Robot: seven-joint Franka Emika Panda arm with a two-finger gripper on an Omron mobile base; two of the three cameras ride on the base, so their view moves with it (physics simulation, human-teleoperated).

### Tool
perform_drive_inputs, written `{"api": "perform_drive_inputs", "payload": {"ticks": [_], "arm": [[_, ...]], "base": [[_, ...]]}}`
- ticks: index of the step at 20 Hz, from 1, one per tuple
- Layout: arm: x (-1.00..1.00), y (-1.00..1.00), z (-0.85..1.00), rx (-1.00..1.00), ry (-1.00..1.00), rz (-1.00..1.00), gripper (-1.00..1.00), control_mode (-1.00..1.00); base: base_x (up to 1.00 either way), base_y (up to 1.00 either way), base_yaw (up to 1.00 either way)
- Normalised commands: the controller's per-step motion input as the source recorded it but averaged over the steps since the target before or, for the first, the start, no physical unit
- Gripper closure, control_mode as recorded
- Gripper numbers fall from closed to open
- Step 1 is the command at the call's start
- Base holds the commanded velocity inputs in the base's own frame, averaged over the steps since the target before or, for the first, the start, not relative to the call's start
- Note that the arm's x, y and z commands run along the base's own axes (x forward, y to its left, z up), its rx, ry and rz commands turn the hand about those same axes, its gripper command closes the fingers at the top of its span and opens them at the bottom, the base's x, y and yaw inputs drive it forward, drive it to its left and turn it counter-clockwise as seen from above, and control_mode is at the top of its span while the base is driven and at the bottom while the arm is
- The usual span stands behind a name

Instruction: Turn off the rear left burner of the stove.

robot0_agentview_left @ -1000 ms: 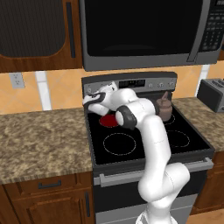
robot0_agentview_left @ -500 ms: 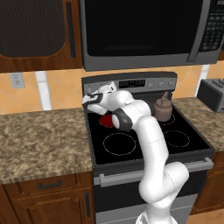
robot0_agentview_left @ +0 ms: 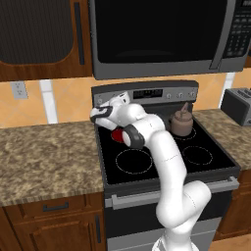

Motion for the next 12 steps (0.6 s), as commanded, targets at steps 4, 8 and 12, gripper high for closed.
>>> {"api": "perform_drive_inputs", "payload": {"ticks": [4,8,12], "arm": [[0.37,0.0,0.0,0.0,0.0,0.0,1.0,-1.0],[0.07,0.0,0.0,0.02,0.0,0.0,1.0,-1.0],[0.06,-0.13,0.03,0.14,0.0,-0.02,1.0,-1.0]], "base": [[0.0,0.0,0.0],[0.0,0.0,0.0],[0.0,0.0,0.0]]}}
